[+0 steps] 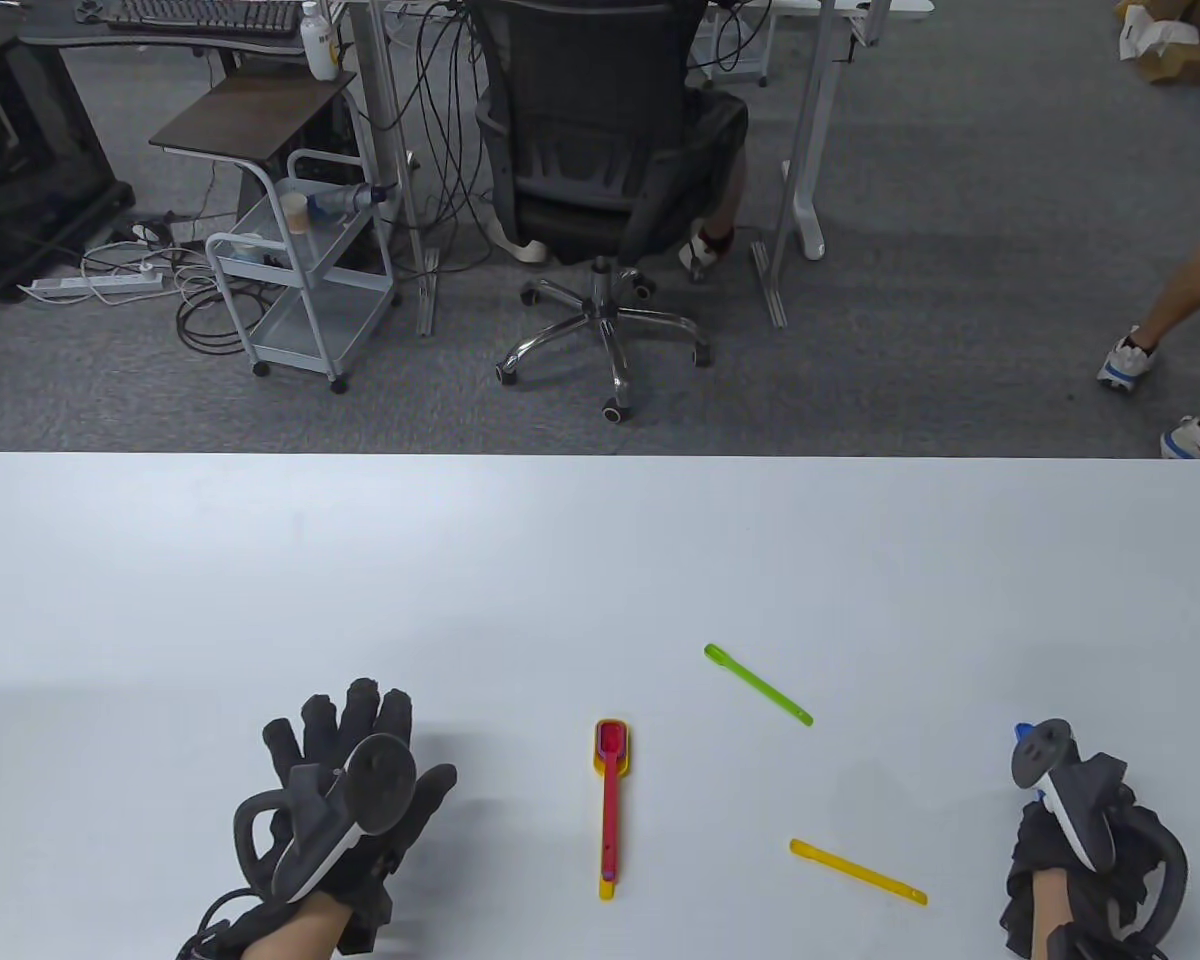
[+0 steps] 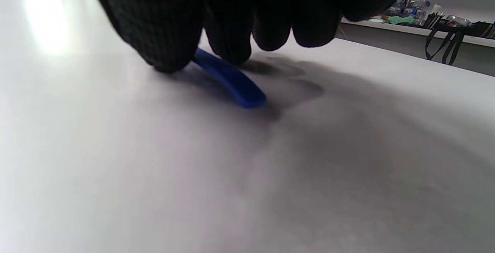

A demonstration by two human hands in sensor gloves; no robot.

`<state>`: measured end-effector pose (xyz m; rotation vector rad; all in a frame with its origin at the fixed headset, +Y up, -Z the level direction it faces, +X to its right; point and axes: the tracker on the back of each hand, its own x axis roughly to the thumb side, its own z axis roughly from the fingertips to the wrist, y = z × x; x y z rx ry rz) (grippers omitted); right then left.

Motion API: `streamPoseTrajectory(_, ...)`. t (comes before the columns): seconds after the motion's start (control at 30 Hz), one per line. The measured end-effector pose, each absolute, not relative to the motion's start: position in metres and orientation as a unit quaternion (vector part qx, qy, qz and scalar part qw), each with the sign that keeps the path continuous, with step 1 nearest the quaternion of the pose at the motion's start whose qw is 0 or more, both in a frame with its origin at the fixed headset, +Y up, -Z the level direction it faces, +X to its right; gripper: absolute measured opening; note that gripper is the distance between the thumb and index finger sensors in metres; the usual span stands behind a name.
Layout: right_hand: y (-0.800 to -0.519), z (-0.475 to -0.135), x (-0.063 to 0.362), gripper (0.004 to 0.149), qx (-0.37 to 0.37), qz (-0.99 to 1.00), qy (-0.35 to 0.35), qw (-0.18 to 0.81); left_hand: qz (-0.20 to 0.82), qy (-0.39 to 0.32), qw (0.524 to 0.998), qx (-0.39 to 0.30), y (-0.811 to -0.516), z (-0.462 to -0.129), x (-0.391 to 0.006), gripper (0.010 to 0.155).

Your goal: Nest measuring spoons

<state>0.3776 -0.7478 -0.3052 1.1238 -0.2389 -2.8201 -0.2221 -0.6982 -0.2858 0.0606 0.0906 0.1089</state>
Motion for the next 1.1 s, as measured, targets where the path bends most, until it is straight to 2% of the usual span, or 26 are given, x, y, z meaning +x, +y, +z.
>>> streamPoseTrajectory(0.13, -0.748, -0.306, 0.378, 0.045, 0.373, -0.924, -0.070, 0.046, 0.056, 0.047, 0.997, 0.030, -0.699, -0.286, -0.222, 0.087)
streamPoseTrajectory(0.63, -0.748, -0.309, 0.378, 0.043, 0.376, -0.923, -0.064, 0.049, 0.059, 0.047, 0.997, 0.033, -0.699, -0.286, -0.223, 0.087)
streamPoseTrajectory(1.1, -0.722, -0.316, 0.355, 0.043, 0.340, -0.938, -0.043, 0.048, 0.057, 0.045, 0.997, 0.028, -0.701, -0.286, -0.222, 0.087)
